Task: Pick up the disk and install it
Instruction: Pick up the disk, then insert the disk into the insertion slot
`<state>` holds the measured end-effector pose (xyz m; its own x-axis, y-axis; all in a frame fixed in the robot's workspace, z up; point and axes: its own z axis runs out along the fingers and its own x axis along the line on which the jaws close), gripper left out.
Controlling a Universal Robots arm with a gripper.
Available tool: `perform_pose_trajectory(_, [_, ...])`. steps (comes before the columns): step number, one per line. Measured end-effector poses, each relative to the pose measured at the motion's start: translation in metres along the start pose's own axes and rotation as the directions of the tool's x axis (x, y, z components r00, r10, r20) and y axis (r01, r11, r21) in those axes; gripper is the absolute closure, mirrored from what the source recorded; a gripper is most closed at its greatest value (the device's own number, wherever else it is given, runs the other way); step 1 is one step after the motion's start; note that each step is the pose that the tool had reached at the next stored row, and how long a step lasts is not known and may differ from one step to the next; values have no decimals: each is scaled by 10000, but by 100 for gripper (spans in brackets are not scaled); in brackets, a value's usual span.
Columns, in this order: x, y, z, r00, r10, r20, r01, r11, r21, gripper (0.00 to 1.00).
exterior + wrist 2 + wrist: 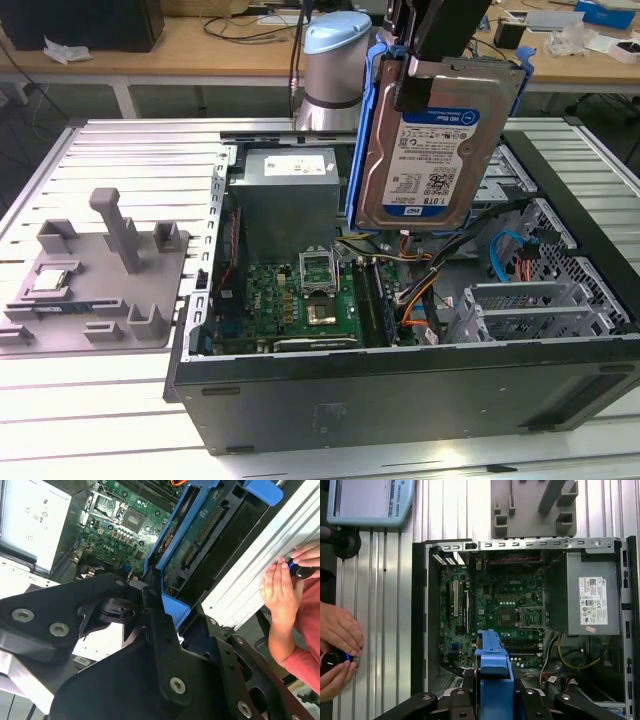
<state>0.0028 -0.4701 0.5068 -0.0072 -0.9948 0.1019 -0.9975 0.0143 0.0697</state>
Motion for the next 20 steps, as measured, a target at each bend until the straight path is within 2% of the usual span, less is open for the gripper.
perform_pose_trajectory(10, [0, 0, -1, 10000, -15, -3, 15, 10000, 2, 64])
perform_pose_trajectory(16, [22, 1, 1, 10000, -19, 47, 18, 10000, 63, 64])
perform_pose_trajectory(20, [95, -1, 9, 9998, -22, 188, 19, 9999, 151, 64])
